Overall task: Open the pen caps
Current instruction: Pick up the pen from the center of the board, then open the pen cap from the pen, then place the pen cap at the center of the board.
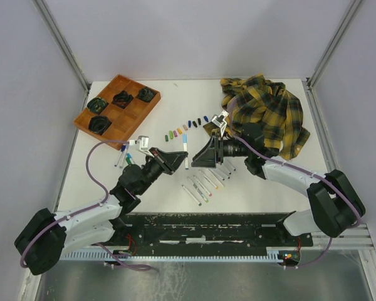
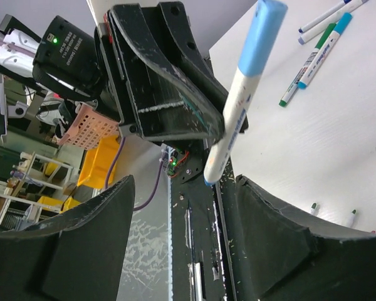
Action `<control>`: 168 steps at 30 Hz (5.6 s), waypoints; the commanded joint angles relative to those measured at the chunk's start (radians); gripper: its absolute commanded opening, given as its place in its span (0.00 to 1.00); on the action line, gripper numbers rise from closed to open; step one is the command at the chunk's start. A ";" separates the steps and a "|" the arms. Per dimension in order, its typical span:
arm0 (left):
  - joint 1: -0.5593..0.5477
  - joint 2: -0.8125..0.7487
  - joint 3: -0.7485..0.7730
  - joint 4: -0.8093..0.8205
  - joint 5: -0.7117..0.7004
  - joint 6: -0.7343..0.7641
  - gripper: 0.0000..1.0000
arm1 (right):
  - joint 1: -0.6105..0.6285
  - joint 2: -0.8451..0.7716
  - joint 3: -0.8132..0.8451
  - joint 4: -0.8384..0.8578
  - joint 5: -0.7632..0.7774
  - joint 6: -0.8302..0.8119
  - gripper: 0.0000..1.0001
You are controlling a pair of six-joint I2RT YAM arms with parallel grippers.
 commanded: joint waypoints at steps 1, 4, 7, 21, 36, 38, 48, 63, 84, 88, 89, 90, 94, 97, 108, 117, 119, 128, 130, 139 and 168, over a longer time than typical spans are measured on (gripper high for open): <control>-0.042 0.042 0.027 0.142 -0.069 -0.028 0.03 | 0.010 -0.008 0.012 0.026 0.012 -0.007 0.74; -0.062 0.068 0.039 0.165 -0.081 -0.028 0.03 | 0.024 0.001 0.031 -0.041 0.013 -0.053 0.74; -0.084 0.099 0.045 0.191 -0.087 -0.030 0.03 | 0.043 0.004 0.041 -0.083 0.014 -0.090 0.73; -0.144 0.148 0.044 0.270 -0.115 -0.046 0.03 | 0.048 -0.006 0.051 -0.129 0.030 -0.128 0.47; -0.154 0.052 0.072 0.078 -0.180 -0.019 0.52 | 0.041 -0.012 0.071 -0.163 0.003 -0.146 0.00; -0.150 -0.023 0.099 -0.054 -0.219 0.012 0.74 | 0.040 -0.012 0.087 -0.198 -0.017 -0.167 0.00; 0.040 -0.067 0.257 -0.334 0.107 0.044 0.93 | 0.040 0.006 0.148 -0.333 -0.105 -0.261 0.00; 0.098 0.063 0.361 -0.265 0.362 0.046 0.53 | 0.042 0.027 0.189 -0.434 -0.133 -0.323 0.00; 0.127 0.124 0.386 -0.254 0.427 0.038 0.03 | 0.045 0.017 0.211 -0.496 -0.144 -0.358 0.10; 0.127 0.120 0.341 -0.172 0.425 0.013 0.03 | 0.036 0.013 0.184 -0.372 -0.131 -0.217 0.36; 0.127 0.121 0.323 -0.138 0.425 -0.003 0.03 | 0.032 0.007 0.173 -0.327 -0.123 -0.181 0.40; 0.127 0.125 0.304 -0.103 0.427 -0.021 0.03 | 0.028 -0.004 0.162 -0.302 -0.106 -0.165 0.43; 0.126 0.138 0.228 0.023 0.424 -0.080 0.03 | 0.007 -0.025 0.136 -0.255 -0.071 -0.126 0.46; 0.126 0.137 0.201 0.064 0.403 -0.098 0.03 | -0.001 -0.019 0.121 -0.208 -0.076 -0.089 0.44; 0.126 0.138 0.201 0.105 0.397 -0.106 0.03 | 0.015 0.024 0.126 -0.202 -0.091 -0.077 0.39; 0.132 0.134 0.199 0.098 0.354 -0.098 0.03 | 0.032 0.028 0.124 -0.205 -0.094 -0.094 0.08; 0.155 0.121 0.237 0.028 0.328 -0.070 0.03 | 0.035 0.031 0.117 -0.210 -0.084 -0.096 0.00; 0.455 0.235 0.538 0.055 0.366 -0.112 0.03 | 0.105 0.136 0.123 -0.200 -0.106 -0.047 0.00; 0.487 0.270 0.587 0.113 0.383 -0.156 0.03 | 0.118 0.152 0.129 -0.197 -0.113 -0.038 0.00; 0.506 0.170 0.462 -0.109 0.259 -0.078 0.03 | 0.119 0.078 0.220 -0.593 0.007 -0.338 0.00; 0.429 0.821 0.831 -1.047 -0.195 0.081 0.03 | 0.156 0.128 0.309 -0.831 0.246 -0.439 0.00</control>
